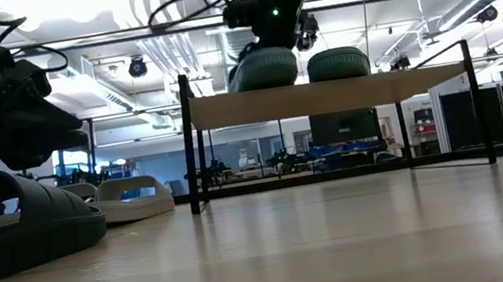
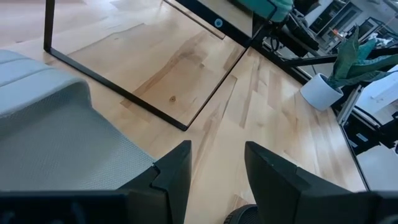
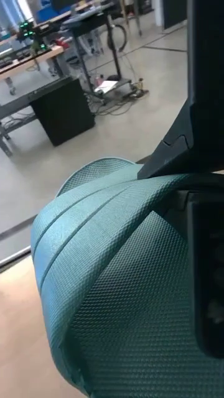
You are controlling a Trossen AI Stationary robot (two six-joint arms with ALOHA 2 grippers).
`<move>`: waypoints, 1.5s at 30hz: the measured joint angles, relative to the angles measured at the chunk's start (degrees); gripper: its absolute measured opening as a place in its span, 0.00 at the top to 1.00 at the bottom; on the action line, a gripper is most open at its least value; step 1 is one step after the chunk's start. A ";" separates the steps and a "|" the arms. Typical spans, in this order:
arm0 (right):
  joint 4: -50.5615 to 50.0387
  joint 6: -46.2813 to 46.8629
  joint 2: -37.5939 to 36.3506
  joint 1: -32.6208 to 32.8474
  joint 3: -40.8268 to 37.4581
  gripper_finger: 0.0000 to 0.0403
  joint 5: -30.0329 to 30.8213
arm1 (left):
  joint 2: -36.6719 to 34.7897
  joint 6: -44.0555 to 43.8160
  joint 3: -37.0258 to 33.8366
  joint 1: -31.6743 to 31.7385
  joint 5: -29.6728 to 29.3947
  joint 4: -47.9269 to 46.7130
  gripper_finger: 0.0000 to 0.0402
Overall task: Pick and place slides into the shelf
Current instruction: Put the green slide on the shelf
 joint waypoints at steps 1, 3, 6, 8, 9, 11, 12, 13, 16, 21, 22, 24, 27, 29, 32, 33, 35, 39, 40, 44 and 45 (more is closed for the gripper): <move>-0.49 0.46 -0.02 -0.23 -0.02 0.97 0.86 | 0.02 0.00 0.00 -0.02 0.00 0.00 0.67; -1.62 1.54 -0.22 -0.85 -0.07 0.97 2.56 | 0.02 0.00 0.00 0.00 0.02 0.00 0.67; -5.05 2.50 -0.26 -2.30 -0.14 0.97 2.46 | 0.02 0.00 0.00 0.00 0.02 0.00 0.67; -7.24 2.94 -0.26 -3.01 -0.15 0.97 0.59 | 0.02 0.00 0.00 0.00 0.00 0.00 0.67; -8.18 3.09 -0.28 -3.17 -0.15 0.97 -0.09 | 0.02 0.00 0.00 0.00 0.00 0.00 0.67; -10.24 3.98 -0.35 -3.17 -0.17 0.97 -0.46 | 0.02 0.02 0.00 0.00 0.00 0.00 0.67; -10.63 4.02 -0.35 -3.15 -0.20 0.97 -0.44 | 0.02 0.01 0.00 0.00 0.00 0.00 0.67; -10.56 3.78 -0.42 -3.15 -0.20 0.97 -0.51 | 0.02 0.01 0.00 0.00 0.00 0.00 0.67; -9.47 0.78 -0.63 -2.91 0.00 0.97 -1.51 | 0.02 0.02 0.00 0.00 0.00 0.00 0.67; -11.19 -3.17 -1.60 -2.20 0.11 0.95 -2.54 | 0.02 0.02 0.00 0.00 0.02 0.00 0.67; -12.23 -3.14 -2.02 -2.00 0.11 0.93 -2.68 | 0.02 0.02 0.00 -0.02 0.02 0.00 0.67; -13.96 -1.97 -2.72 -1.89 0.11 0.90 -2.74 | 0.02 0.02 0.00 0.00 0.00 0.00 0.67; -15.18 0.65 -3.42 -1.90 0.11 0.84 -2.87 | 0.02 0.02 0.00 0.00 0.00 0.00 0.67; -15.32 1.58 -3.76 -1.91 0.11 0.79 -2.85 | 0.02 0.02 0.00 -0.02 0.02 -0.02 0.67; -15.30 1.66 -3.80 -1.95 0.11 0.73 -2.73 | 0.02 0.02 0.00 0.00 0.00 -0.02 0.67; -15.31 1.62 -3.78 -2.00 0.11 0.71 -3.06 | 0.02 0.02 0.00 -0.02 0.02 -0.02 0.67; -15.42 1.58 -3.78 -2.02 0.11 0.68 -4.88 | 0.02 0.02 0.00 0.00 0.00 -0.02 0.67; -17.56 1.84 -3.95 -1.55 0.17 0.64 -7.73 | 0.02 0.00 0.00 0.00 0.05 -0.02 0.67; -18.73 2.37 -4.15 -1.28 0.17 0.64 -8.19 | 0.02 -0.01 0.00 0.00 0.09 -0.01 0.67; -22.31 4.23 -5.72 -0.31 0.17 0.64 -10.87 | 0.02 -0.02 0.00 0.00 0.13 0.00 0.67; -22.88 4.26 -6.28 -0.10 0.17 0.64 -11.98 | 0.02 -0.01 0.00 -0.02 0.15 0.00 0.67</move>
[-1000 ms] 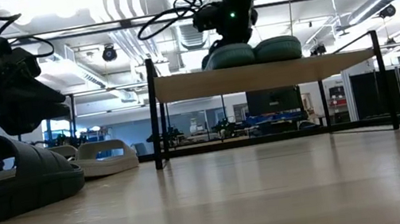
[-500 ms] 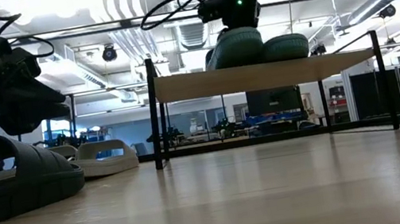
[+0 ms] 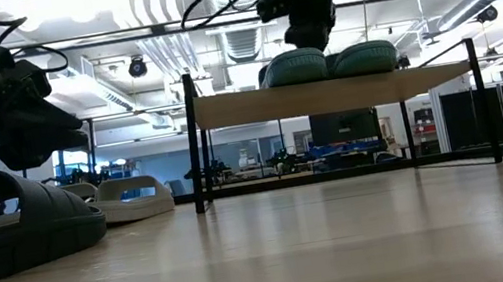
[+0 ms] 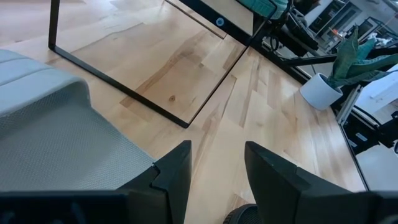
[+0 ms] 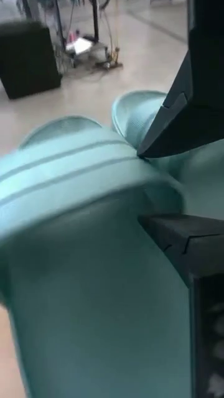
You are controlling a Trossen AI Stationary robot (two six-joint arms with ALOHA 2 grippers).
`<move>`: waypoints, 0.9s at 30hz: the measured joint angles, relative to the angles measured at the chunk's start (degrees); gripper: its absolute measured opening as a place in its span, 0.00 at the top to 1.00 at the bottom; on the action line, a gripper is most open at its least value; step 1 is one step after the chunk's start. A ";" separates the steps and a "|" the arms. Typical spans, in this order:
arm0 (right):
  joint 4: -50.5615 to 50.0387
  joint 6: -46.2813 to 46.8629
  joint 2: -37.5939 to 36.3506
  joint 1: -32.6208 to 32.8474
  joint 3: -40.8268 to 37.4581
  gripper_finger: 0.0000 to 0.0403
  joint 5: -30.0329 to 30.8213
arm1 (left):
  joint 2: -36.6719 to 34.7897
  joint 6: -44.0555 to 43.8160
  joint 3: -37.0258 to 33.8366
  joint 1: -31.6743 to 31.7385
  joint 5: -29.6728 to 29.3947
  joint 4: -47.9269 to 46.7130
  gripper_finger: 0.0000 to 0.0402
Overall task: Pick and place slides into the shelf
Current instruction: Put the green slide on the shelf
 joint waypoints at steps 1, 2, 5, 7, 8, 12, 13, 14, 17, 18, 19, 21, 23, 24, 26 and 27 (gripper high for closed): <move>-0.40 -0.02 -0.60 0.06 0.00 0.64 -1.39 | 0.00 0.00 0.00 0.02 0.01 0.00 0.67; -0.38 0.01 -1.30 0.09 0.00 0.64 -2.87 | 0.00 0.01 0.00 0.00 0.01 0.00 0.67; -0.28 0.37 -3.35 0.09 0.00 0.63 -7.35 | 0.00 0.01 0.00 0.01 0.01 0.00 0.67; -0.72 0.86 -4.90 0.16 0.00 0.63 -9.02 | 0.00 0.02 0.00 0.00 0.03 0.00 0.67; -1.48 2.60 -5.81 0.39 0.00 0.63 -9.08 | 0.00 0.02 0.00 0.00 0.03 0.01 0.67; -11.35 18.45 -10.63 0.42 0.00 0.66 -7.56 | 0.00 -0.01 0.00 0.02 0.05 0.02 0.67; -14.69 22.95 -11.69 0.01 0.00 0.67 -8.01 | 0.00 -0.01 0.00 -0.01 0.05 0.03 0.67; -18.03 27.11 -12.75 -0.59 -0.02 0.69 -9.07 | 0.00 -0.02 0.00 -0.01 0.06 0.14 0.67; -24.34 35.85 -15.59 -2.42 -0.87 0.79 -12.20 | 0.00 -0.01 0.00 -0.01 0.01 1.50 0.67; -25.11 37.25 -16.48 -3.07 -1.11 0.82 -12.46 | -0.02 0.01 0.00 -0.01 -0.08 1.88 0.67; -25.26 38.01 -17.34 -3.71 -1.31 0.87 -12.63 | 0.02 0.01 0.00 -0.01 -0.14 2.47 0.67; -25.06 38.29 -18.37 -5.41 -1.55 0.95 -13.16 | 0.09 0.01 0.00 -0.01 -0.28 3.85 0.67; -25.08 38.09 -18.67 -8.08 -1.80 0.97 -14.20 | 0.09 0.01 0.00 -0.01 -0.34 5.31 0.67; -25.02 37.75 -18.70 -9.69 -1.95 0.97 -14.62 | 0.09 0.03 0.00 -0.01 -0.37 5.94 0.67; -24.18 37.27 -18.72 -13.60 -2.67 0.98 -17.10 | 0.03 0.02 0.00 -0.01 -0.40 6.66 0.67; -23.37 37.11 -18.62 -15.66 -3.32 0.98 -18.87 | 0.02 0.01 0.00 -0.01 -0.41 7.07 0.67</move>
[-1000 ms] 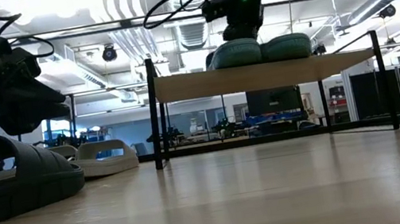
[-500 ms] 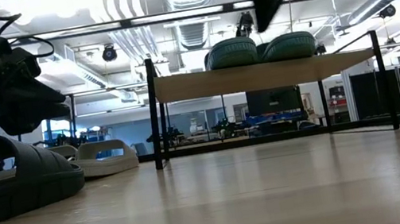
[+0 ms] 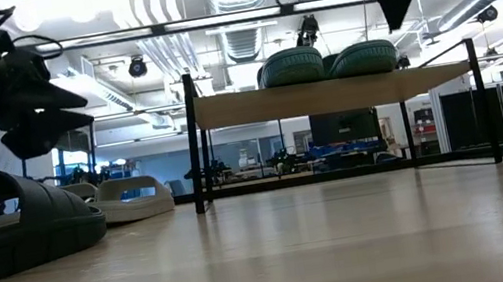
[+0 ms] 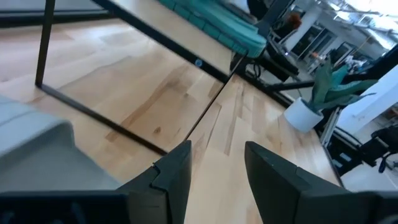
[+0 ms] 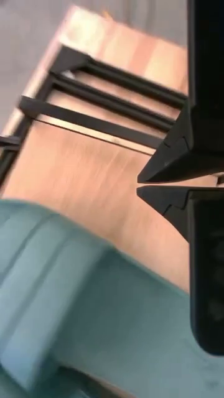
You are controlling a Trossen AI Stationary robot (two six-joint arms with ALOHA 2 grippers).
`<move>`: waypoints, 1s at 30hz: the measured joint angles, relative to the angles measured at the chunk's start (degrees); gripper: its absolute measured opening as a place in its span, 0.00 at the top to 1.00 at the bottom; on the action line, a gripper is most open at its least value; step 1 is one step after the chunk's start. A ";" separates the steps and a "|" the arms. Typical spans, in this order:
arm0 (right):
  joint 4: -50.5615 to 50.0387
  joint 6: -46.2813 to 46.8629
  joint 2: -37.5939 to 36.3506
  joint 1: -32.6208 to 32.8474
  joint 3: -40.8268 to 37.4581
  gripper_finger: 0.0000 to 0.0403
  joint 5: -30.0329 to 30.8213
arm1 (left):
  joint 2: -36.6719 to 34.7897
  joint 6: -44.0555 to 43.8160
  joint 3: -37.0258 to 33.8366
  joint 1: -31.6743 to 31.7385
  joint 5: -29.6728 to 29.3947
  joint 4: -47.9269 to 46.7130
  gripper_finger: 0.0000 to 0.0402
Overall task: Pick and place slides into the shelf
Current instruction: Put the green slide on the shelf
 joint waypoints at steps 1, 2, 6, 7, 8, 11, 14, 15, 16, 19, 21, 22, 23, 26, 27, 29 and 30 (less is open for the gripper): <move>0.90 -0.61 0.16 -2.06 -0.76 0.98 -1.80 | 0.00 -0.02 0.00 0.00 0.00 0.25 0.67; 1.57 -1.48 0.53 -4.30 -1.66 0.98 -3.29 | -0.02 -0.02 0.00 0.00 -0.02 0.28 0.67; 4.71 -2.34 2.80 -11.74 -4.96 0.98 -9.60 | -0.02 -2.31 0.00 0.00 -0.02 0.30 0.67; 5.60 -2.82 3.41 -12.94 -5.56 0.98 -10.99 | 0.01 -3.49 0.00 0.00 0.00 0.30 0.67; 6.61 -3.26 4.07 -13.71 -5.91 0.98 -11.50 | 0.04 -4.47 0.00 0.00 0.01 0.28 0.67; 9.53 -4.05 5.85 -14.17 -5.94 0.98 -11.77 | 0.02 -5.76 0.00 0.00 0.28 0.28 0.67; 11.54 -4.90 7.54 -14.08 -5.08 0.98 -11.94 | 0.01 -6.03 0.00 0.00 0.33 0.28 0.67; 11.94 -5.36 8.18 -14.14 -4.82 0.98 -11.89 | -0.02 -6.03 0.00 0.00 0.35 0.28 0.67; 12.05 -5.84 8.90 -14.16 -4.56 0.98 -11.81 | -0.02 -6.03 0.00 0.00 0.35 0.26 0.67; 12.52 -6.84 10.79 -14.18 -3.95 0.98 -10.37 | -0.02 -6.03 0.00 0.01 0.37 0.27 0.67; 13.36 -7.12 11.49 -14.14 -3.56 0.98 -8.87 | -0.02 -6.03 0.00 0.00 0.39 0.28 0.67; 14.01 -7.55 11.74 -14.13 -3.29 0.98 -8.44 | -0.02 -6.03 0.00 0.02 0.39 0.27 0.67; 15.03 -8.36 11.83 -14.15 -3.24 0.98 -8.45 | -0.02 -6.03 0.00 0.02 0.39 0.27 0.67; 18.80 -9.83 11.83 -14.19 -2.70 0.98 -9.65 | -0.02 -6.03 0.00 0.00 0.42 0.26 0.67; 18.91 -9.88 11.83 -14.16 -2.34 0.98 -9.69 | -0.02 -6.01 0.00 0.02 0.42 0.26 0.67; 18.60 -10.05 11.81 -14.15 -1.77 0.98 -9.61 | -0.02 -6.03 0.00 0.00 0.44 0.26 0.67; 18.27 -10.30 11.77 -14.15 -1.49 0.98 -9.26 | -0.02 -6.03 0.00 0.02 0.44 0.26 0.67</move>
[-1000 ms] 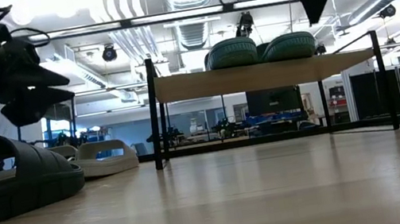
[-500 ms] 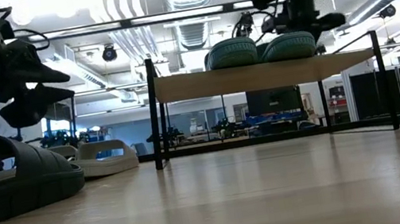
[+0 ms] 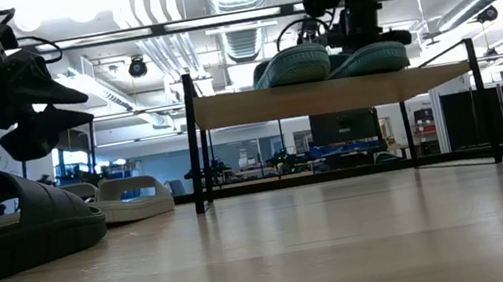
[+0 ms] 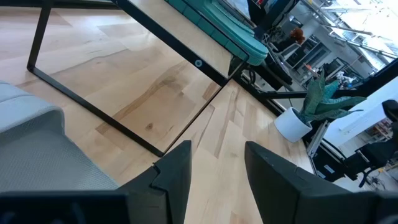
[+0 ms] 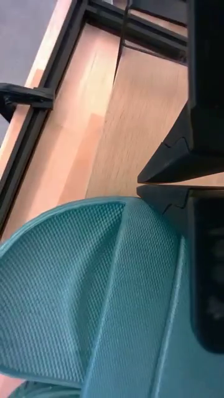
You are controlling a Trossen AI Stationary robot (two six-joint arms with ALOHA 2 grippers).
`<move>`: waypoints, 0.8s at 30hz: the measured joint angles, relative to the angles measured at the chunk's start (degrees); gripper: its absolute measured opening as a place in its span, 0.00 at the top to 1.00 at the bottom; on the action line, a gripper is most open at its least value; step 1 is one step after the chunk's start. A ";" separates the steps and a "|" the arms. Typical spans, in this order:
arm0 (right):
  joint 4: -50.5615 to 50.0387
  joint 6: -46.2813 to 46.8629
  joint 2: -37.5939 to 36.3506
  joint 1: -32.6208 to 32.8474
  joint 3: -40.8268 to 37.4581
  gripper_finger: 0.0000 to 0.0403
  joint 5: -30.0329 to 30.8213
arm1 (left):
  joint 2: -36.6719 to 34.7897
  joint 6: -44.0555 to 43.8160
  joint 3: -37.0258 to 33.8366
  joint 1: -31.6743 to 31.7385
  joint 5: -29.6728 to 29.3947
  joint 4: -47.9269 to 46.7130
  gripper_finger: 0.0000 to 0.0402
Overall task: Pick and place slides into the shelf
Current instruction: Put the green slide on the shelf, then put the left gray slide under the shelf
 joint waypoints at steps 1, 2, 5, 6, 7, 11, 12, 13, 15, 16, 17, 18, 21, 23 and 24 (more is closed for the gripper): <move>-0.50 -0.15 -0.17 0.00 0.24 0.98 1.17 | 0.00 0.02 0.00 -0.02 0.04 0.00 0.67; -1.32 -0.36 -0.52 0.02 0.44 0.98 3.32 | 0.00 0.02 0.00 0.00 0.04 0.01 0.67; -3.61 -0.72 -2.60 0.25 0.87 0.98 10.12 | 0.00 0.02 0.00 0.00 0.04 0.19 0.67; -3.81 -1.05 -3.59 0.49 1.00 0.98 11.98 | 0.00 0.02 0.00 0.00 0.03 0.74 0.67; -3.78 -1.30 -4.85 0.84 1.06 0.98 13.57 | 0.00 -0.06 0.00 -0.02 0.03 1.81 0.67; -2.33 -2.98 -11.62 4.59 1.31 0.98 16.17 | 0.02 -13.23 0.00 0.00 -0.25 8.82 0.67; -1.63 -3.45 -13.49 5.98 1.31 0.98 16.17 | 0.06 -15.94 0.00 0.02 -1.09 10.86 0.67; -1.03 -3.73 -15.19 7.47 1.31 0.98 16.15 | 0.07 -17.05 0.00 0.02 -2.79 12.52 0.67; -0.25 -3.83 -18.59 10.51 1.31 0.98 16.12 | 0.07 -16.30 0.00 0.02 -6.19 15.38 0.67; -0.02 -4.01 -20.20 11.84 1.31 0.98 16.09 | 0.07 -14.67 0.00 0.02 -7.43 17.01 0.67; 0.17 -4.40 -21.73 13.05 1.31 0.98 16.08 | 0.09 -13.20 0.00 0.02 -8.92 18.55 0.67; 0.44 -5.05 -23.17 14.11 1.31 0.98 16.07 | 0.09 -12.25 0.00 0.00 -10.86 19.93 0.67; 2.74 -5.53 -27.07 16.49 1.31 0.98 16.00 | 0.09 -11.91 0.00 0.02 -15.44 23.05 0.67; 5.55 -4.73 -29.25 18.13 1.31 0.98 14.98 | 0.09 -11.45 0.00 0.02 -16.73 25.41 0.67; 7.64 -4.45 -30.19 18.84 1.31 0.98 13.23 | 0.09 -11.36 0.00 0.02 -17.04 26.37 0.67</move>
